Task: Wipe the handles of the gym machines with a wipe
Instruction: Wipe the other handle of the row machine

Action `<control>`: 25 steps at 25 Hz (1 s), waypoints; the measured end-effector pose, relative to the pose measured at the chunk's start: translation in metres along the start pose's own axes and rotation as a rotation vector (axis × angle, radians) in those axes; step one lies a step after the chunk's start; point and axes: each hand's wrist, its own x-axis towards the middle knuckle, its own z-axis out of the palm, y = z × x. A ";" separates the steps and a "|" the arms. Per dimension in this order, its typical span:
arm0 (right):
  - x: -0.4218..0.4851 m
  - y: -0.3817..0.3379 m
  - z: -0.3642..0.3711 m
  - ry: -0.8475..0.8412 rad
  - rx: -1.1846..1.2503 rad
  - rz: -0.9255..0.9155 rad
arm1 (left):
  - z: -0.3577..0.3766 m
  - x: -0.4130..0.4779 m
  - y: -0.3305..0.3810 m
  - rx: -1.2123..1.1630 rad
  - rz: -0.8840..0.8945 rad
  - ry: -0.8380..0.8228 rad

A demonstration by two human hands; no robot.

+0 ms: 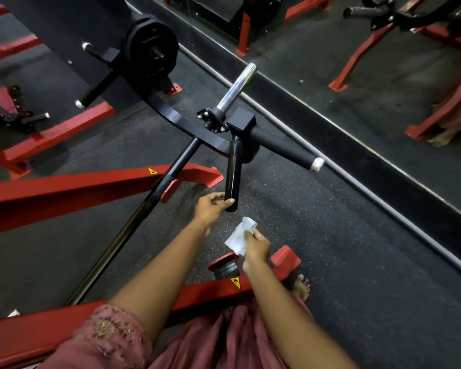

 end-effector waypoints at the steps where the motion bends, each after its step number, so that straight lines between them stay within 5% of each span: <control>1: -0.001 -0.006 0.011 -0.068 0.127 0.081 | -0.001 0.001 0.000 -0.005 -0.013 0.001; 5: -0.018 -0.031 0.044 -0.193 0.419 0.227 | -0.001 0.000 -0.001 -0.100 -0.051 -0.014; 17: -0.019 -0.046 0.033 -0.142 0.298 0.205 | -0.004 0.002 -0.005 -0.102 -0.027 -0.028; 21: -0.011 -0.053 0.006 -0.180 0.053 0.007 | -0.002 -0.009 0.005 0.136 0.079 0.035; 25: -0.013 -0.106 -0.018 -0.154 -0.228 -0.404 | -0.008 -0.011 0.034 0.407 0.502 0.116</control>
